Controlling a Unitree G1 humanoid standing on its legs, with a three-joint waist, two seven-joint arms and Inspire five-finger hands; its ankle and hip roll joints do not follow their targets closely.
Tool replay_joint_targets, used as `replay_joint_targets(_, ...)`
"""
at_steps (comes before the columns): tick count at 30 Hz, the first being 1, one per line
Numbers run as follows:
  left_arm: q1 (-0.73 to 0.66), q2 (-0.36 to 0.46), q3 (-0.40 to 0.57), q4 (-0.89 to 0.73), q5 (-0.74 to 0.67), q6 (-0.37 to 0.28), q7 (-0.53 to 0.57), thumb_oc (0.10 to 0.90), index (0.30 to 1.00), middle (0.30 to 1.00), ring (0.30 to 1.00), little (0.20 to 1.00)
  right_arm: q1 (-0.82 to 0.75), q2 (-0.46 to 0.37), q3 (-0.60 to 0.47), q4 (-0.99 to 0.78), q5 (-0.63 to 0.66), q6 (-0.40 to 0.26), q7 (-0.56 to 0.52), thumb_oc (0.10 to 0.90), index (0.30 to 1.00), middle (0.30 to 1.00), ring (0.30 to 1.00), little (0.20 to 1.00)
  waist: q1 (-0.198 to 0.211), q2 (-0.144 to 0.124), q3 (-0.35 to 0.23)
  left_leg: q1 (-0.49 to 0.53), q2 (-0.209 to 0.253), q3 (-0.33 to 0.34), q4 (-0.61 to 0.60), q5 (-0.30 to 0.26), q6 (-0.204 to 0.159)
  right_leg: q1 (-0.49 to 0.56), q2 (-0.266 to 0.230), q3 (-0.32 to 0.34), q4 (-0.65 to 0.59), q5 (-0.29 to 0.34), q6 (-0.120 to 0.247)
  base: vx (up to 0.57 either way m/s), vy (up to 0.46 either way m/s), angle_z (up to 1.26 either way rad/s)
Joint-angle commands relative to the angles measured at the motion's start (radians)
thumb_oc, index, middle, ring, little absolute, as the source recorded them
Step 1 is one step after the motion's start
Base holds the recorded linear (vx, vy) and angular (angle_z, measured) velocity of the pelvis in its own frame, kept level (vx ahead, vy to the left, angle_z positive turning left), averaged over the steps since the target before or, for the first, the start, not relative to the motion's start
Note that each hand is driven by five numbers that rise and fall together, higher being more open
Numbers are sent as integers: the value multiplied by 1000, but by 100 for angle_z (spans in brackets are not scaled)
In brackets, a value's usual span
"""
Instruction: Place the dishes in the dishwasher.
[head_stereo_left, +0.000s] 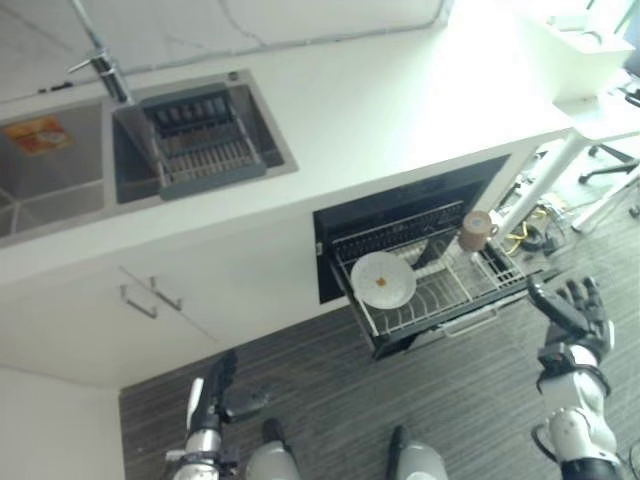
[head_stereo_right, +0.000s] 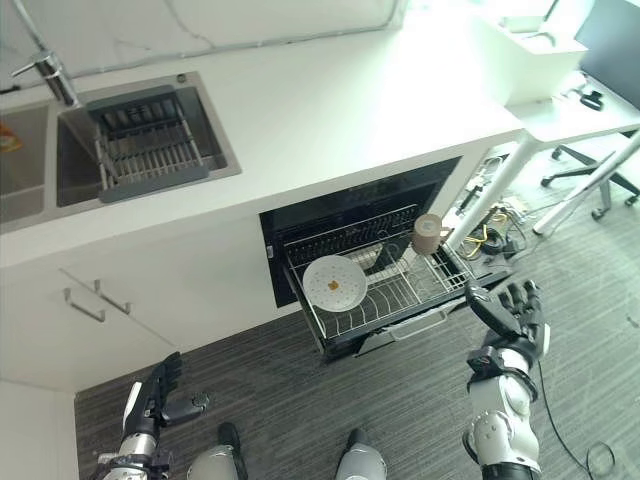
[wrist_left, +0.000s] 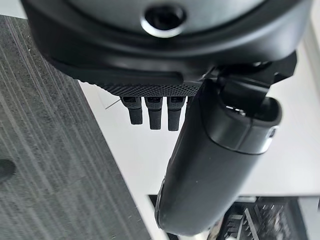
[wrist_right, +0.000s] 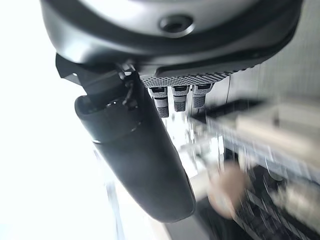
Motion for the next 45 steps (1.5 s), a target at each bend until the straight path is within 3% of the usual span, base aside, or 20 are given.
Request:
replay_joint_targets(1,-35,24,12,-33,34,-62,-7,800,900,900,900,900,-79,-42,-100,-11,42,-108,-65,800,900,900,900,900,17,3,-24,87,46,43,63,-136,-36,1,4,1,5,-15,40,7,6,-15)
replay_joint_targets(3,-39,18,13,-8,41,-62,-14,800,900,900,900,900,-69,-38,-112,35,84,-91,-69,800,900,900,900,900,12,9,-30,91,48,48,63,-137,-39,3,5,3,5,-17,39,16,0,-18)
replay_joint_targets(8,-65,17,-7,37,55,-47,-43,800,900,900,900,900,-85,-20,-106,319,458,22,45,800,900,900,900,900,27,22,-48,94,46,37,63,-139,-45,12,0,-8,5,-22,35,17,-30,2)
replay_joint_targets(9,-68,17,-15,43,55,-43,-45,800,900,900,900,900,-97,-17,-106,360,522,38,52,676,714,714,714,714,33,25,-51,94,45,33,63,-139,-46,15,-1,-13,5,-24,35,26,-37,4)
replay_joint_targets(10,-73,19,-22,50,54,-42,-49,800,900,900,900,900,-107,-16,-107,395,572,49,60,676,714,714,714,714,38,28,-53,94,43,30,63,-140,-46,17,-1,-16,5,-25,34,30,-36,3)
replay_joint_targets(12,-76,20,-35,64,56,-38,-56,800,900,900,900,900,-126,-8,-106,468,643,69,68,400,300,300,300,300,50,34,-60,93,39,21,63,-140,-47,23,-2,-24,5,-27,32,44,-32,8)
replay_joint_targets(15,-83,21,-59,92,55,-34,-63,800,900,900,900,900,-164,-17,-123,592,716,119,88,400,300,300,300,300,70,44,-72,91,33,6,63,-142,-47,32,-5,-38,5,-33,30,62,-34,20)
replay_joint_targets(16,-83,19,-74,120,59,-33,-64,800,900,900,900,900,-191,-27,-137,675,750,168,105,400,300,300,300,300,87,52,-79,90,28,-6,63,-142,-47,39,-9,-48,5,-34,30,78,-44,31)
replay_joint_targets(21,-82,13,-100,165,56,-41,-54,800,900,900,900,900,-244,-60,-149,783,782,213,115,400,300,300,300,300,115,68,-83,82,17,-32,63,-139,-47,48,-17,-67,5,-38,27,37,-21,24)
replay_joint_targets(31,-85,6,-109,197,22,-35,-50,800,900,900,900,900,-323,-144,-156,890,750,231,97,400,300,300,300,300,176,96,-61,59,-26,-87,63,-134,-42,74,-45,-107,5,-38,23,41,-4,23)
replay_joint_targets(37,-76,10,-106,177,5,-29,-40,800,900,900,900,900,-382,-187,-109,887,730,209,97,400,300,300,300,300,228,114,-30,39,-70,-129,63,-137,-37,97,-70,-142,5,-41,30,31,20,26)
replay_joint_targets(40,-77,9,-105,175,4,-27,-39,800,900,900,900,900,-387,-190,-107,887,730,207,96,400,300,300,300,300,225,114,-30,28,-75,-134,63,-127,-33,92,-73,-148,5,-33,27,40,11,35)
replay_joint_targets(41,-67,24,-100,172,4,-24,-35,800,900,900,900,900,-448,-251,-89,895,713,205,77,400,300,300,300,300,289,117,-13,13,-104,-167,63,-132,-33,110,-91,-177,5,-37,35,120,10,26)
replay_joint_targets(45,-68,41,-101,161,-8,-18,-40,800,900,900,900,900,-524,-318,-61,923,709,206,79,400,300,300,300,300,328,123,5,-20,-131,-208,63,-121,-30,112,-113,-216,5,-29,44,61,6,67)
